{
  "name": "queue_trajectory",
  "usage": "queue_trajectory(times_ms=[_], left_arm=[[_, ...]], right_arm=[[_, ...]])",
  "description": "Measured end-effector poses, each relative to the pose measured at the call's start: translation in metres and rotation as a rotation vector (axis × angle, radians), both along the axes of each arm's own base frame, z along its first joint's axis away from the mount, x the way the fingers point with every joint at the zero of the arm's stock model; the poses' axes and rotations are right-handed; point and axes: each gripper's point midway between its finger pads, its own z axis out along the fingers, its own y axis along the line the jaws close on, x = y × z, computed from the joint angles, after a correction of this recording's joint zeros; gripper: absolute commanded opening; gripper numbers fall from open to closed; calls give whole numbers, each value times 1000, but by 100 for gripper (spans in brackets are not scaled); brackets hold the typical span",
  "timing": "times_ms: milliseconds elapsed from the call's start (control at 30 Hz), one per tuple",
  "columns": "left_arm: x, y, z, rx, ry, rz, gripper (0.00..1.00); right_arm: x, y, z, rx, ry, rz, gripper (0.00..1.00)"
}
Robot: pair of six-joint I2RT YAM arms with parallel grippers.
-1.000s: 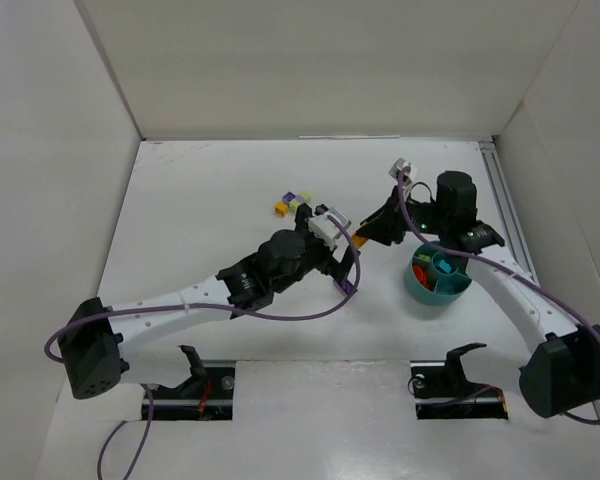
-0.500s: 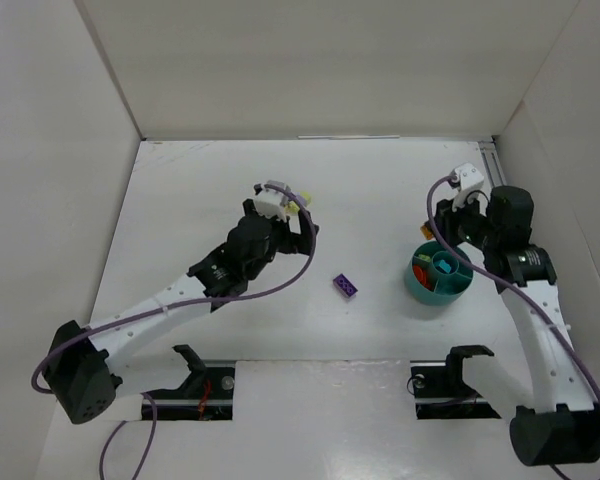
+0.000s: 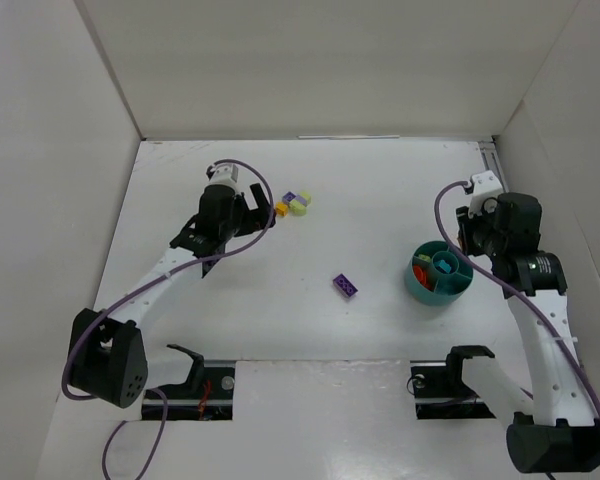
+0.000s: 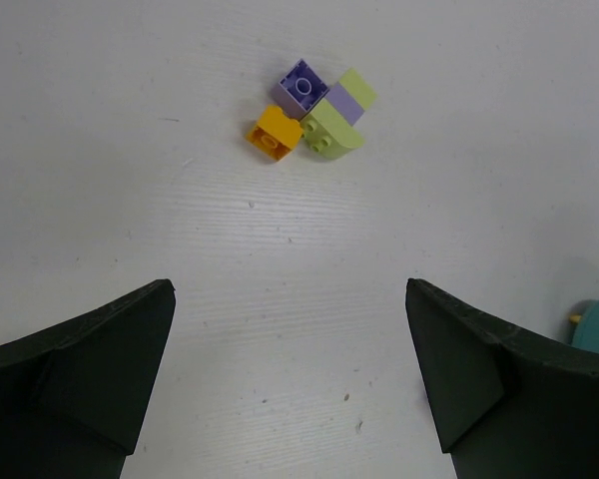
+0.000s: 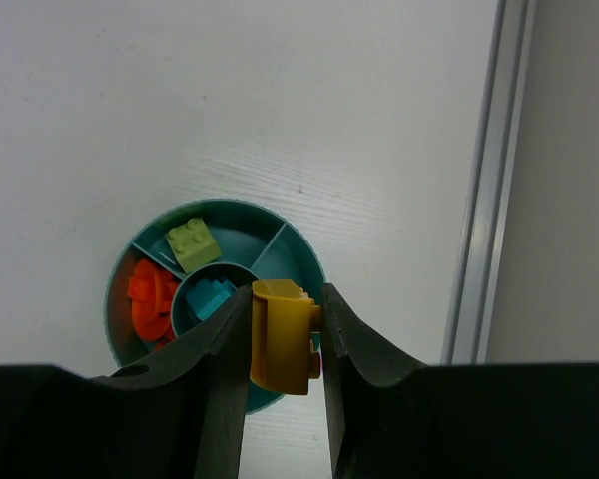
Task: Sort the legos into containers by color
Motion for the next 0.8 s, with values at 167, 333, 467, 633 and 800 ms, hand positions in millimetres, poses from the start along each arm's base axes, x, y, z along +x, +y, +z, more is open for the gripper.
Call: queue_trajectory(times_ms=[167, 333, 467, 633, 800], left_arm=[[-3, -1, -2, -16, 20, -6, 100], [-4, 2, -5, -17, 36, 2, 100], [-6, 2, -7, -14, 48, 3, 100], [-8, 3, -9, -10, 59, 2, 100], [-9, 3, -11, -6, 70, 1, 100]], right_arm=[[-2, -11, -5, -40, 26, -46, 11], [-3, -20, -5, -65, 29, -86, 11], [-2, -24, -7, -83, 43, -100, 11], [3, -26, -17, -89, 82, -102, 11], [6, -27, -22, -90, 103, -101, 11]])
